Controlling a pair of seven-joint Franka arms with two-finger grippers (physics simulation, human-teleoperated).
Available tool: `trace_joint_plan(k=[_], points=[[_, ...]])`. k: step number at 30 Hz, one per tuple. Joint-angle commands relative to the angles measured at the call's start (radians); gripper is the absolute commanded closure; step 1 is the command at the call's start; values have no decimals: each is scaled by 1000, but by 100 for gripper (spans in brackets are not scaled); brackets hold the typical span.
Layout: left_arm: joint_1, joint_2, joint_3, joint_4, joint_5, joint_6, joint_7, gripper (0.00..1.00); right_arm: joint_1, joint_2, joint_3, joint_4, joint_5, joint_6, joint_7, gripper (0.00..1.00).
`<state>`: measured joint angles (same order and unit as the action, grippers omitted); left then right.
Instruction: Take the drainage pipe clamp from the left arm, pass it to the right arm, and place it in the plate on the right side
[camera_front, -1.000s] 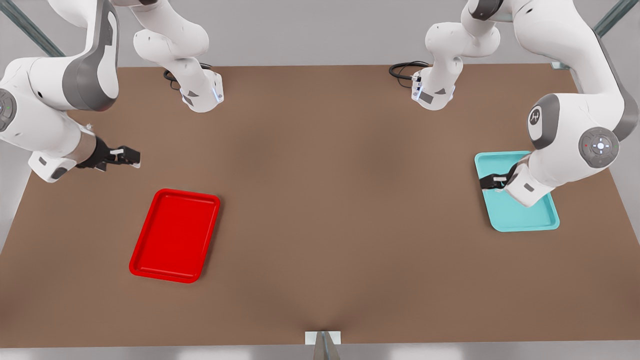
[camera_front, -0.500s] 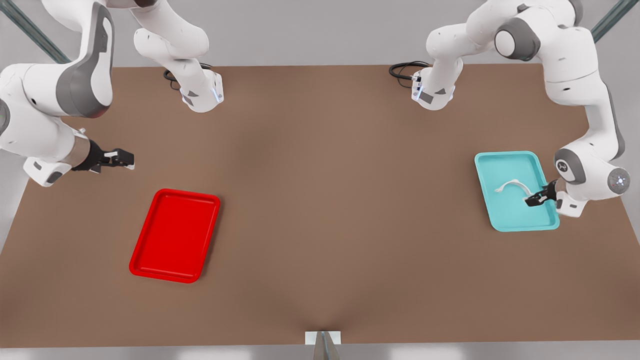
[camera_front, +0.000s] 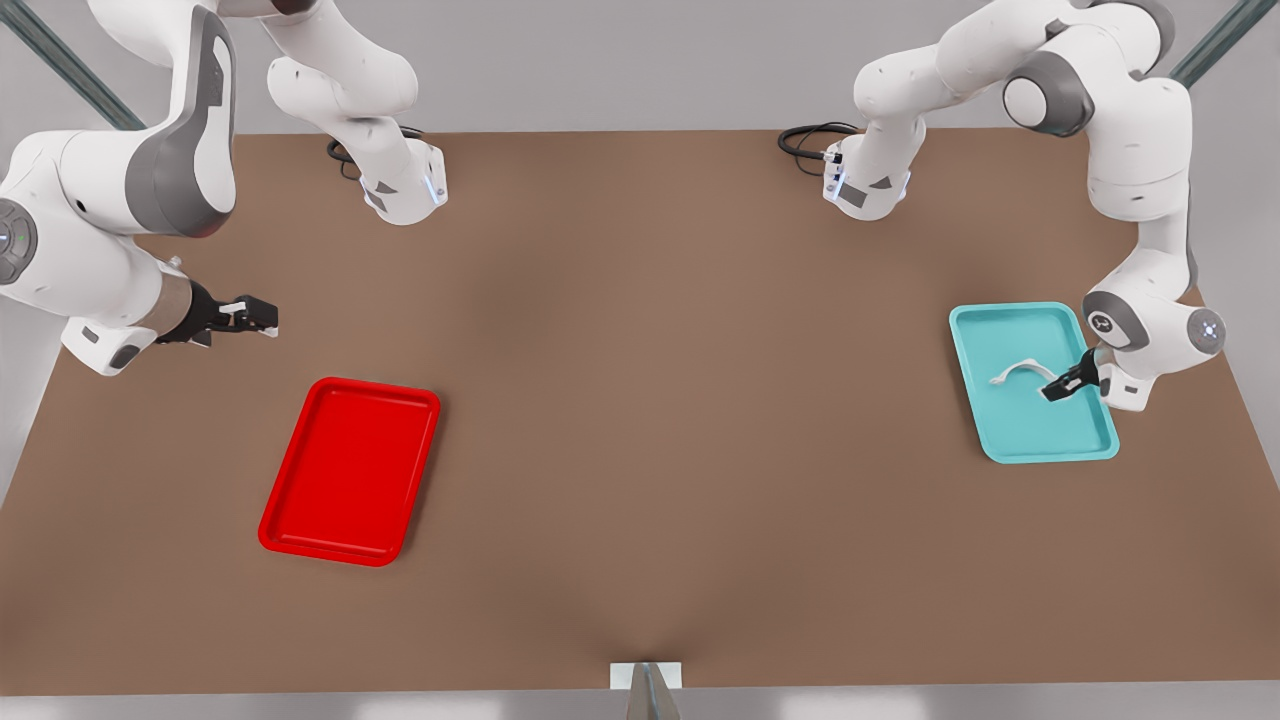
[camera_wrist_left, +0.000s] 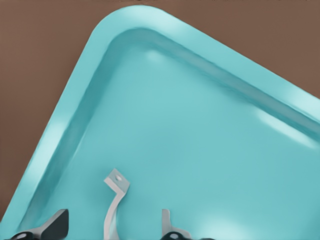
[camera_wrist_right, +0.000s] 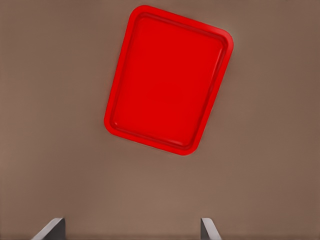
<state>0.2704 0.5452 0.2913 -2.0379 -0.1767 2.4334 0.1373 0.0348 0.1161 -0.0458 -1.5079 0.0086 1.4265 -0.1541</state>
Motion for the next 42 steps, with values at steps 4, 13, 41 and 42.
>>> trace_joint_plan(k=[4, 13, 41, 42], points=[[0, -1, 0, -19, -3, 26, 153, 26, 8, -1, 0, 0, 1, -3, -15, 0], [0, 1, 0, -19, -3, -7, 148, 55, 10, 1, 0, -5, 1, -6, -13, 0], [-597, -126, -46, 234, 11, -344, -383, 79, 97, 66, 1, 60, 54, 37, -18, 0], [-651, -106, -47, 284, 11, -369, -470, 79, 145, 120, 3, 129, 73, 37, -16, 0]])
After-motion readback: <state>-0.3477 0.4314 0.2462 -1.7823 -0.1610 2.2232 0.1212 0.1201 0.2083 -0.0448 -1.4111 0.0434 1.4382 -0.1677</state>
